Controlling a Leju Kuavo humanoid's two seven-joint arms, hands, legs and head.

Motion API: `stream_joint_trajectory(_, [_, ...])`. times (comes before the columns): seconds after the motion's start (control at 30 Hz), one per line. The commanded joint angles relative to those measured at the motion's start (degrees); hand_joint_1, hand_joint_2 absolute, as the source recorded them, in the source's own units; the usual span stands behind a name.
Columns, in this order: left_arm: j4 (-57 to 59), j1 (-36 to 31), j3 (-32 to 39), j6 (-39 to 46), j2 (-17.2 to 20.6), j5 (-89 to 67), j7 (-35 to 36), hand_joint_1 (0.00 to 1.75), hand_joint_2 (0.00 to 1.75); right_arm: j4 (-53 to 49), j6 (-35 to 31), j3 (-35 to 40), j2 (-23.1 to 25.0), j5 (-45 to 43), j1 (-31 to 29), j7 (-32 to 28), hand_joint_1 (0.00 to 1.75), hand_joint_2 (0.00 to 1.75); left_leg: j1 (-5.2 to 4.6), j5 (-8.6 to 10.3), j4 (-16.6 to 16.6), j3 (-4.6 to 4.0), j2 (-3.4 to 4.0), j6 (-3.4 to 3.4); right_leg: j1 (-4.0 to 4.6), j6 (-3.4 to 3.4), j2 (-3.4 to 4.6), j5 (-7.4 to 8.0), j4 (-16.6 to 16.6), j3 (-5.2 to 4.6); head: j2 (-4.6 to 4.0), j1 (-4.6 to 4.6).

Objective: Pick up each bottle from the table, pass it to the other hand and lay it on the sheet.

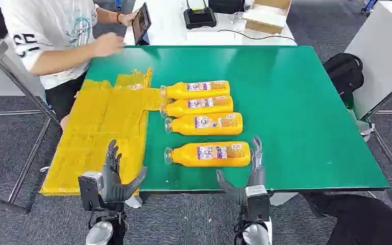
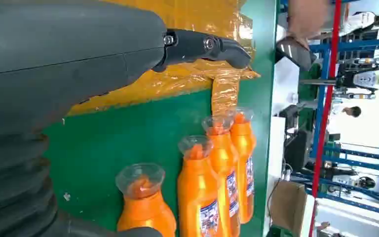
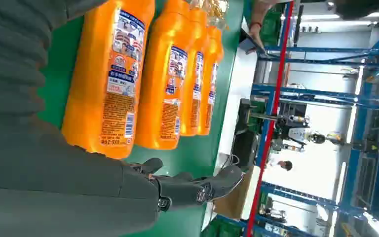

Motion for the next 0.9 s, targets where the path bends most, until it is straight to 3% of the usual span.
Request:
stream_joint_trajectory(0.03, [3.69, -1.64, 0.78, -0.02, 0.56, -0.41, 0.38, 0.00, 1.75, 4.35, 0.31, -1.48, 0.05, -0.28, -1.91, 0.33, 0.00, 1.75, 0.03, -0.10, -0.08, 0.34, 0.08, 0.07, 0.08, -0.19, 0.00, -0.06, -0.11, 0.33, 0.00, -0.02])
stream_joint_trajectory(0.9, [3.24, -1.59, 1.02, 1.22, 0.47, -1.87, -0.28, 0.00, 1.75, 4.99, 1.87, -0.01, -1.52, 2.73, -2.58, 1.76, 0.00, 1.75, 0.01, -0.05, -0.07, 0.22, 0.06, 0.06, 0.05, -0.13, 0.00, -0.03, -0.09, 0.22, 0.00, 0.00])
